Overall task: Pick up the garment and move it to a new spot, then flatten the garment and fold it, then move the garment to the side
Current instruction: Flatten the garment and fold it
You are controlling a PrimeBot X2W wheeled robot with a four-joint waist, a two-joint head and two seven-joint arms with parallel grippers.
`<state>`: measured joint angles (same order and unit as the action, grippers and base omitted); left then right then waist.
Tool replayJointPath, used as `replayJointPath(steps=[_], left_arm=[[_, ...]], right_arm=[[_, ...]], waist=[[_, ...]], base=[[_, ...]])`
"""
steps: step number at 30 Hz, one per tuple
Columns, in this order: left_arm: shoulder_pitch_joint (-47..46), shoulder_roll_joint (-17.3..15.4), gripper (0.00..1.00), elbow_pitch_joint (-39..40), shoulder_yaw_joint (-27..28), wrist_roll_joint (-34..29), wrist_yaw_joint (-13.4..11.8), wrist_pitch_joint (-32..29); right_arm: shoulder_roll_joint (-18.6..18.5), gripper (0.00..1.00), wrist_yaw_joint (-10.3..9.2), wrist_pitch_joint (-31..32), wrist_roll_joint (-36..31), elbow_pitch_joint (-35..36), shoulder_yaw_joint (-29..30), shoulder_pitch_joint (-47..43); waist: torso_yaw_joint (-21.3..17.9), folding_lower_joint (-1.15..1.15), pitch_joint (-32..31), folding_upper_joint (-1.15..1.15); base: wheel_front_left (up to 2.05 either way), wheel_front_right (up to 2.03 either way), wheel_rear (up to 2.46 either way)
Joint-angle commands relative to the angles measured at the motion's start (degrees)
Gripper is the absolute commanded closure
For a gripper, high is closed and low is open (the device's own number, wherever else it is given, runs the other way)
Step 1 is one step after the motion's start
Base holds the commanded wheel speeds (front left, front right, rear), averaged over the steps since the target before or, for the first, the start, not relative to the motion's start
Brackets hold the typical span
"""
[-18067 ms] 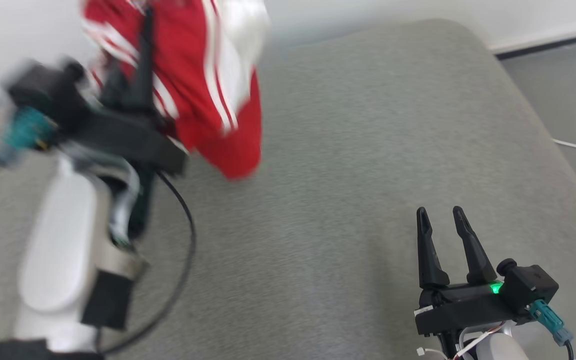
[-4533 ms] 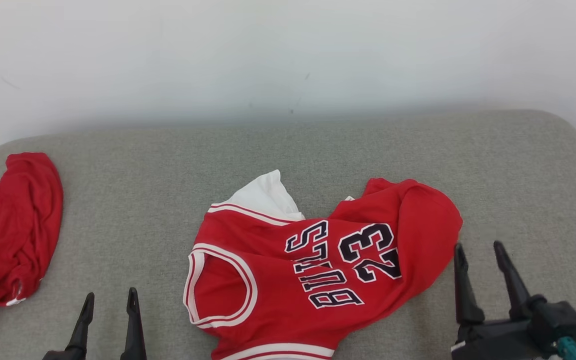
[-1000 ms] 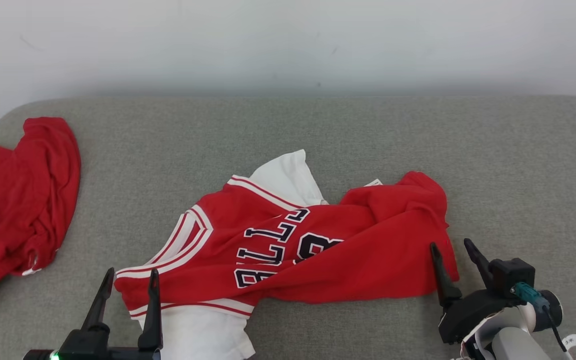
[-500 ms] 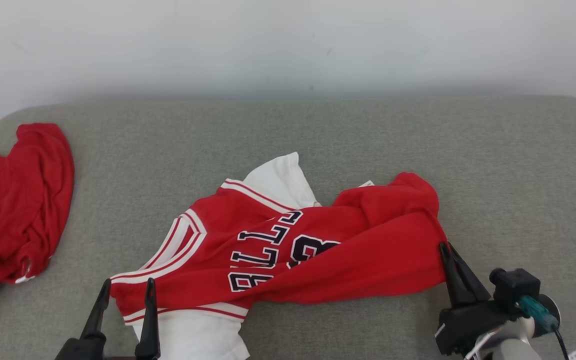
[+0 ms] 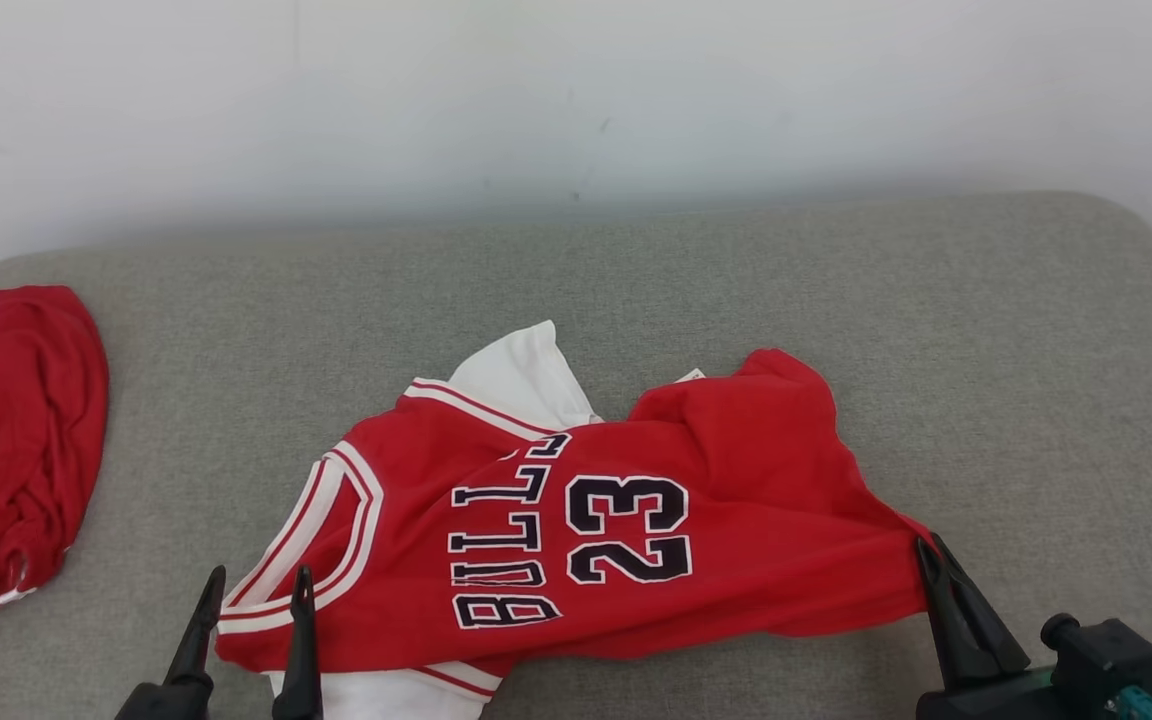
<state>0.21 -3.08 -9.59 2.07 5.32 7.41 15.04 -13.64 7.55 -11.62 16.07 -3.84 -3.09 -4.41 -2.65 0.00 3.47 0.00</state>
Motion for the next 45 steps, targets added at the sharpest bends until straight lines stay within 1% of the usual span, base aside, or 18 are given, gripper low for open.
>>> replayJointPath(steps=[1, 3, 5, 10, 13, 19, 24, 25, 26, 28, 31, 32, 34, 38, 45], left_arm=[[0.0, 0.1, 0.00, -0.1, -0.1, 0.2, 0.0, 0.2], [-0.2, 0.1, 0.00, -0.4, -0.3, 0.2, 0.0, 0.2], [-0.7, 0.1, 0.00, -0.7, -0.8, 0.2, 0.0, 0.2], [-1.7, 0.2, 0.00, -1.2, -2.0, 0.4, 0.0, 0.2], [-2.2, 0.2, 0.00, -1.6, -2.7, 0.7, 0.0, 0.2], [-3.2, 0.2, 0.00, -2.4, -4.3, 1.5, 0.0, 0.2], [-3.2, 0.2, 0.00, -2.5, -5.0, 2.1, 0.0, 0.2], [-3.2, 0.2, 0.00, -2.5, -5.1, 2.2, -0.1, 0.2], [-3.1, 0.2, 0.00, -2.6, -5.2, 2.3, -0.2, 0.2], [-3.0, 0.2, 0.00, -2.6, -5.4, 2.5, -0.4, 0.2], [-2.6, 0.2, 0.00, -2.4, -5.3, 2.6, -0.7, 0.2], [-2.5, 0.2, 0.00, -2.4, -5.3, 2.6, -0.8, 0.2], [-2.2, 0.2, 0.00, -2.4, -4.9, 2.5, -0.8, 0.2], [-1.5, 0.2, 0.00, -2.2, -4.1, 2.1, -0.8, 0.2], [-0.1, 0.2, 0.00, -1.5, -2.5, 1.6, -0.7, 0.2]], right_arm=[[0.0, 1.00, -0.13, 0.4, 0.4, 0.2, 0.2, -0.2], [-0.2, 1.00, -0.13, 1.4, 0.6, 0.5, -0.1, 1.0], [-0.7, 1.00, -0.13, 2.4, 0.5, -0.8, -0.9, 4.2], [-1.6, 1.00, -0.13, 3.3, -0.1, -8.8, -2.9, 12.0], [-1.5, 1.00, -0.13, 2.6, -0.6, -15.9, -4.2, 17.9], [-1.7, 1.00, -0.13, -0.1, -1.0, -32.6, -5.5, 29.3], [-0.7, 1.00, -0.13, -2.2, -1.9, -44.7, -5.6, 36.3], [-0.6, 0.55, -0.13, -2.4, -2.2, -46.5, -5.9, 37.2], [-0.5, 0.00, -0.13, -2.7, -2.3, -48.1, -6.2, 38.0], [-0.2, 0.00, -0.13, -3.2, -2.3, -50.2, -6.4, 39.3], [-0.1, 0.00, -0.13, -3.6, -1.5, -50.6, -6.0, 39.8], [-0.2, 0.00, -0.13, -3.6, -1.2, -49.4, -5.9, 39.8], [-0.9, 0.00, -0.13, -3.6, -1.9, -45.8, -6.0, 38.2], [-1.8, 0.00, -0.13, -3.5, -1.5, -37.5, -4.3, 33.8], [-1.7, 0.00, -0.13, -3.5, -2.1, -23.5, -0.5, 22.9]], waist=[[0.4, 0.00, -0.1, 0.00], [1.1, 0.00, -0.1, 0.00], [2.5, 0.00, -0.1, 0.00], [5.4, 0.00, 0.5, 0.00], [7.2, 0.00, 0.9, 0.00], [10.7, 0.00, 1.6, 0.00], [11.8, 0.00, 1.9, 0.00], [11.9, 0.00, 1.9, 0.00], [12.0, 0.00, 1.9, 0.00], [11.8, 0.00, 1.8, 0.00], [11.2, 0.00, 1.7, 0.00], [10.8, 0.00, 1.5, 0.00], [9.9, 0.00, 1.1, 0.00], [7.9, 0.00, 0.1, 0.00], [4.9, 0.00, -1.0, 0.00]], base=[[0.00, 0.00, 0.00], [0.00, 0.00, 0.00], [0.00, 0.00, 0.00], [0.00, 0.00, 0.00], [0.00, 0.00, 0.00], [0.00, 0.00, 0.00], [0.00, 0.00, 0.00], [0.00, 0.00, 0.00], [0.00, 0.00, 0.00], [0.00, 0.00, 0.00], [0.00, 0.00, 0.00], [0.00, 0.00, 0.00], [0.00, 0.00, 0.00], [0.00, 0.00, 0.00], [0.00, 0.00, 0.00]])
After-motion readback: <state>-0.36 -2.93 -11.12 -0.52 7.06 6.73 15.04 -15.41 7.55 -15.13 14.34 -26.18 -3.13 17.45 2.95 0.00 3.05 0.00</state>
